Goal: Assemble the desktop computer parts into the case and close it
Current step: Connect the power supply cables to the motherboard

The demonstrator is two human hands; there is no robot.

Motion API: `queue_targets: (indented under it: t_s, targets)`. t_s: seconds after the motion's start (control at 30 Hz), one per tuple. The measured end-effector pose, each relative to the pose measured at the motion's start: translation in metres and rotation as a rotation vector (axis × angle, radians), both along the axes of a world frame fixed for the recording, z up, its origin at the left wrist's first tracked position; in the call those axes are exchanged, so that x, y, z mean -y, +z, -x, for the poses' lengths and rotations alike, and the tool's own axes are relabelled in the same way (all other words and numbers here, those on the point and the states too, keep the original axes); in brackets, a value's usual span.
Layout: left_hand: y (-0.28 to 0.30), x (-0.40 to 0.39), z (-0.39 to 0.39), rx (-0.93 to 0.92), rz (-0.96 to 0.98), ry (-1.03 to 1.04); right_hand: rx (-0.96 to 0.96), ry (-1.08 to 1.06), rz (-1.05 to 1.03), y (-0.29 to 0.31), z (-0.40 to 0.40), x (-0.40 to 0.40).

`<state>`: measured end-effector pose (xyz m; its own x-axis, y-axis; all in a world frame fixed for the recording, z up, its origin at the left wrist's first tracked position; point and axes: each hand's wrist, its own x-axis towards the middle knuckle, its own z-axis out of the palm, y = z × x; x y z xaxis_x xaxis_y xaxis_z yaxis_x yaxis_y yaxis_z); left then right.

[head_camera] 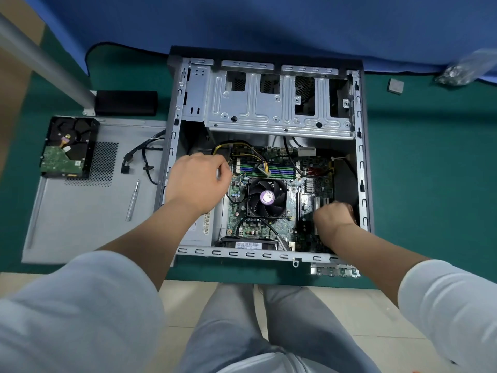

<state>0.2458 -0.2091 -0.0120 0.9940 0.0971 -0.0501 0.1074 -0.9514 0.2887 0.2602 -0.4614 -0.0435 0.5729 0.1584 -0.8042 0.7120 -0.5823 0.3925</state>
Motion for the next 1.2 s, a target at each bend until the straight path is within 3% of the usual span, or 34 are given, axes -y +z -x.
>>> queue_targets:
  t_s: [1.2]
  targets:
    - [-0.0004, 0.0003, 0.0003, 0.013, 0.015, 0.024, 0.048, 0.029, 0.017, 0.0037, 0.0012, -0.0026]
